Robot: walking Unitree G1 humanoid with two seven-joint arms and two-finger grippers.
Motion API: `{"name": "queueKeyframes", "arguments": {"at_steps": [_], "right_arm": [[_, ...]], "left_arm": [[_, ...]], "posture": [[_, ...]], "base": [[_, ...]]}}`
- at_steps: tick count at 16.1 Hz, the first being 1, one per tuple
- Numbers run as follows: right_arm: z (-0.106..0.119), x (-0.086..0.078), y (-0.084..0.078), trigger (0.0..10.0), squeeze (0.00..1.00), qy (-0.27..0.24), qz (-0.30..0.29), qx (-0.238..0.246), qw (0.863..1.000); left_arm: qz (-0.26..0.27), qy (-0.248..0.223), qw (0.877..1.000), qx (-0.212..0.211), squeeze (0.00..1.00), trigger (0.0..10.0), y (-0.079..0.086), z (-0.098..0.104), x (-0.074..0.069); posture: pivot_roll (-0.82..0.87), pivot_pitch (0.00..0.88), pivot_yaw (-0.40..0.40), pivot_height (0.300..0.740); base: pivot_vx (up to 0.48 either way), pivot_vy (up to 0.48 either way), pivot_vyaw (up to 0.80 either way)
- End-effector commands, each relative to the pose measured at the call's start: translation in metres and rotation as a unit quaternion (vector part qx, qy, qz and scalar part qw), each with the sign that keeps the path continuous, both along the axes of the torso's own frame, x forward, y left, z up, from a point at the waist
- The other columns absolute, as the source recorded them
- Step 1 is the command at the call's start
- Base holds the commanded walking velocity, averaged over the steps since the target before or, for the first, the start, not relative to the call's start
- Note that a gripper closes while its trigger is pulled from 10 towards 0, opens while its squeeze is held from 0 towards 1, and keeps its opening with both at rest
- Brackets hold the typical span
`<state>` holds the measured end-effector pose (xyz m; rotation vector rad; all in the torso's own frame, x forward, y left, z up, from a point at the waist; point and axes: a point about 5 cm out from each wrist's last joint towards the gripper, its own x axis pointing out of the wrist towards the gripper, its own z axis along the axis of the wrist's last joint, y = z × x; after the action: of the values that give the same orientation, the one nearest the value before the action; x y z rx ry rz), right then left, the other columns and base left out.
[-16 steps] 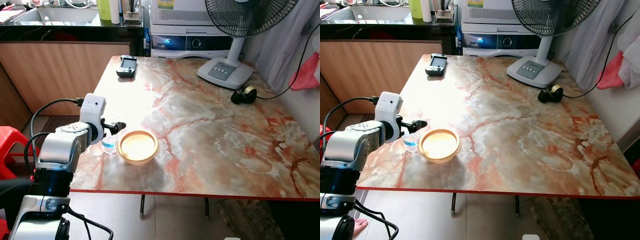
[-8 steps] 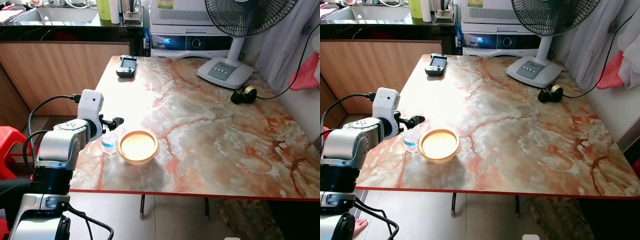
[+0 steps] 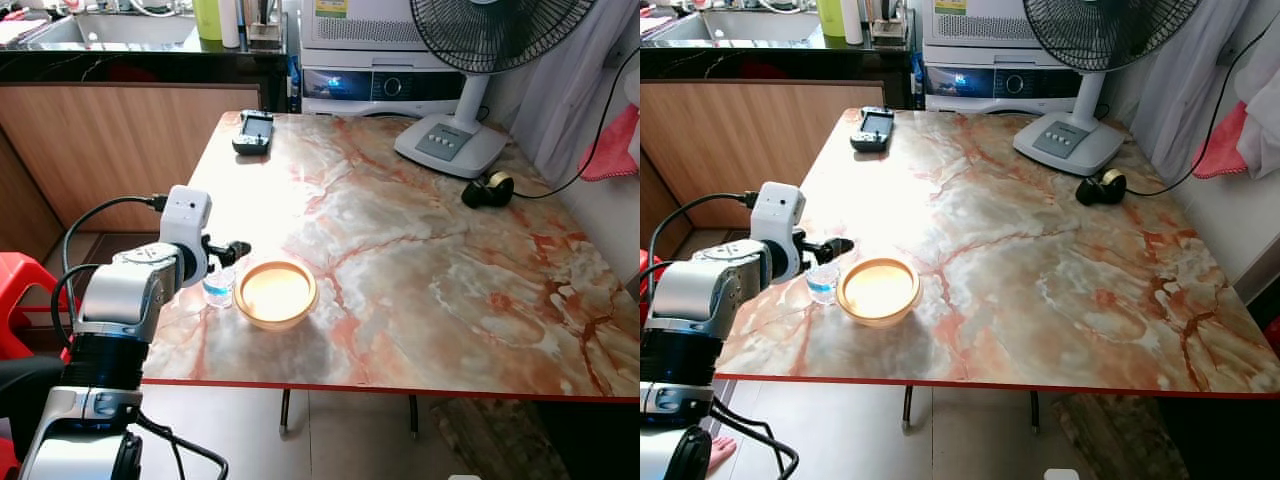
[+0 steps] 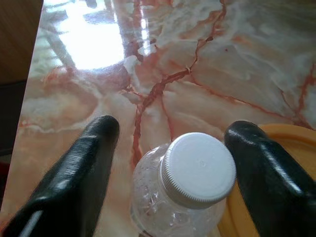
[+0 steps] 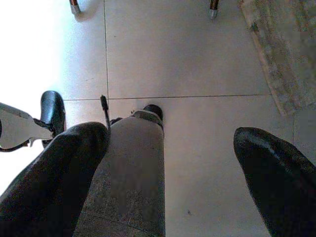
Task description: Restocking fridge
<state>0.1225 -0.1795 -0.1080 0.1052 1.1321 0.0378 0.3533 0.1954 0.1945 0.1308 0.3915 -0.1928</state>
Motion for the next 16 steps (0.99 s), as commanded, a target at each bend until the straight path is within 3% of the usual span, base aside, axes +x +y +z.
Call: {"name": "queueKeyframes", "arguments": {"at_steps": [1,16], "right_arm": [[-0.0002,-0.0008,-0.0012,10.0,0.0,0.002,0.001,-0.003,1.0],[-0.0004,-0.0007,0.0003,10.0,0.0,0.005,0.001,0.0,1.0]], "left_arm": [[-0.004,-0.004,1.0,0.013,0.0,0.0,-0.0013,0.001,0.0012],[-0.014,0.002,0.999,0.043,0.0,0.0,-0.0004,-0.0013,-0.0026]], "posture": [[0.11,0.0,-0.051,0.74],[0.12,0.0,-0.05,0.74]], "base": [[0.0,0.0,0.0],[0.0,0.0,0.0]]}}
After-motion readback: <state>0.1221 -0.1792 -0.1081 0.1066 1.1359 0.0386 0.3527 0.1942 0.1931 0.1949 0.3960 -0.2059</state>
